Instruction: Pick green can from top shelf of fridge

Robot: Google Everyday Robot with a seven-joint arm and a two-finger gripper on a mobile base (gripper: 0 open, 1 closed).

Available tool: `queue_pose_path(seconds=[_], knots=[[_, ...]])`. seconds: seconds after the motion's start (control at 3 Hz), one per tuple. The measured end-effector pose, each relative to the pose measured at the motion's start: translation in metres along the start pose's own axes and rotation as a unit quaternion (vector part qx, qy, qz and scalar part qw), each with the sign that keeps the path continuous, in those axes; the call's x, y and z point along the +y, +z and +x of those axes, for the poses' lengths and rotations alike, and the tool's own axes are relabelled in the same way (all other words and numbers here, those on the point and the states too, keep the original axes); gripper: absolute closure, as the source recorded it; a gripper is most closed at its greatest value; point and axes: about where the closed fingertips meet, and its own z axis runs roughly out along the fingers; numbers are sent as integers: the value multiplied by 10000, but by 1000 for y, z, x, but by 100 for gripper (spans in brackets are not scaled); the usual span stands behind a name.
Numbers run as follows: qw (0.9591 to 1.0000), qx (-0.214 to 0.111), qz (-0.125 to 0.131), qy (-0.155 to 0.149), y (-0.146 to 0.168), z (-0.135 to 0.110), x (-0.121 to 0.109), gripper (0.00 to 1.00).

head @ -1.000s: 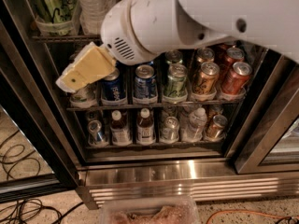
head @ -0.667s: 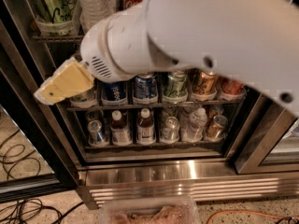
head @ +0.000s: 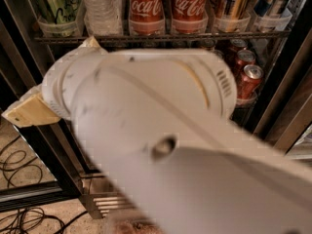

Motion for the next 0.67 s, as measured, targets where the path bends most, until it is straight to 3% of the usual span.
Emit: queue_pose_path(seconds=[0.33,0.67], knots=[[9976,-253,622,164,-7,-5,4,0],[9976,-254,623,164,-7,-5,4,0]])
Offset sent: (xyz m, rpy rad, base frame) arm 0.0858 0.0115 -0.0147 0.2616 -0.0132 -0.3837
